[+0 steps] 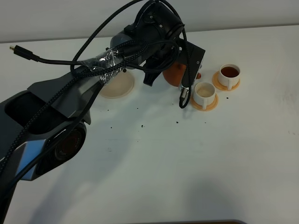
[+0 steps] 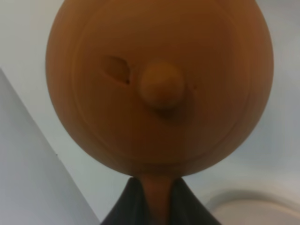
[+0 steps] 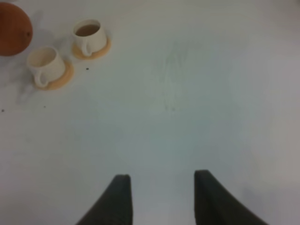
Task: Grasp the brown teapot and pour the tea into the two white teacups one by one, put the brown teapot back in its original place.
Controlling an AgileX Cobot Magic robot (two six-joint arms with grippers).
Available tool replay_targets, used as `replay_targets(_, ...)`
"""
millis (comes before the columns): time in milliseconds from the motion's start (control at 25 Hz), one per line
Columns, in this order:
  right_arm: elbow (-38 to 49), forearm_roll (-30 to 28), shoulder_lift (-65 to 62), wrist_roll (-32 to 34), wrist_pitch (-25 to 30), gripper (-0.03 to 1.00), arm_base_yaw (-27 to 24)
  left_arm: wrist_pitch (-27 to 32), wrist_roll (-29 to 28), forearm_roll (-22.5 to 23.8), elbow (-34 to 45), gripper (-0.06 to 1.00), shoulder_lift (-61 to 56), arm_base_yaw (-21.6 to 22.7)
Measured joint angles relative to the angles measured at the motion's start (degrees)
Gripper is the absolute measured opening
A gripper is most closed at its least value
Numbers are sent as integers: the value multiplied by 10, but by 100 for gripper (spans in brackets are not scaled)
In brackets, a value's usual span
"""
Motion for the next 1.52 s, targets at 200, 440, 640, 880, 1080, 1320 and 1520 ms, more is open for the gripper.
replay_targets(200, 0, 0, 0, 0, 0, 31, 0, 3, 33, 2, 0, 11, 0, 0)
replay_targets(440, 0, 0, 0, 0, 0, 31, 0, -5, 73, 4, 0, 11, 0, -1)
replay_targets(640, 0, 0, 0, 0, 0, 31, 0, -22, 91, 22, 0, 11, 0, -6)
replay_targets(880, 0, 0, 0, 0, 0, 31, 0, -42, 99, 42, 0, 11, 0, -12)
replay_targets(1080, 0, 0, 0, 0, 0, 31, 0, -44, 100, 45, 0, 11, 0, -15)
replay_targets(1320, 0, 0, 0, 0, 0, 31, 0, -8, 91, 56, 0, 11, 0, -24)
replay_targets(1520, 0, 0, 0, 0, 0, 31, 0, 5, 81, 56, 0, 11, 0, -24)
